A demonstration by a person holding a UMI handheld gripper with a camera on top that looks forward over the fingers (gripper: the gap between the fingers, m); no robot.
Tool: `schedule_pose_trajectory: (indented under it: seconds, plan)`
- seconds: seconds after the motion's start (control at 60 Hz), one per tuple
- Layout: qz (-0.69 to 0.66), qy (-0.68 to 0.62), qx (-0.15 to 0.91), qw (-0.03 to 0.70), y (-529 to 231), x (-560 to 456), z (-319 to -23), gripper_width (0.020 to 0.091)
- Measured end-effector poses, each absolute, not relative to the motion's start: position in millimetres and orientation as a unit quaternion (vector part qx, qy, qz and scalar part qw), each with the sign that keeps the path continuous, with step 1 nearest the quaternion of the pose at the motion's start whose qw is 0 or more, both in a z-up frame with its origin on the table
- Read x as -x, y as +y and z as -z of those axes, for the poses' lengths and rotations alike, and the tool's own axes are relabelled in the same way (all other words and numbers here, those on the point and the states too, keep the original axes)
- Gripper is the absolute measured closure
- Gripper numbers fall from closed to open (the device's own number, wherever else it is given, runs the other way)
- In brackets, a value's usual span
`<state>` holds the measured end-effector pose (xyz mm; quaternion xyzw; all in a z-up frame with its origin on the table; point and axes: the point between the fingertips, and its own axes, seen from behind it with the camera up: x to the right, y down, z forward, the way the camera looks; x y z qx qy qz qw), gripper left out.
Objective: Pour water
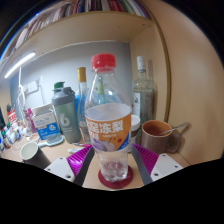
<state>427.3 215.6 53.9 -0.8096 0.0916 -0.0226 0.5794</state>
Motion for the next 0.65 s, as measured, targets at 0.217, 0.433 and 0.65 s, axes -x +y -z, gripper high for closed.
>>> schedule_pose_trajectory:
  seconds: [0.217, 0.433, 0.65]
  plan:
    - [0.035, 0.093, 0.816, 0.570, 136.4, -413.2, -89.6, 0.0288]
    - [0.032, 0.077, 0.813, 0.576, 7.6, -361.1, -162.1, 0.0291]
    - [0.049, 0.053, 0.807, 0.586, -126.8, -306.8, -238.2, 0.0293]
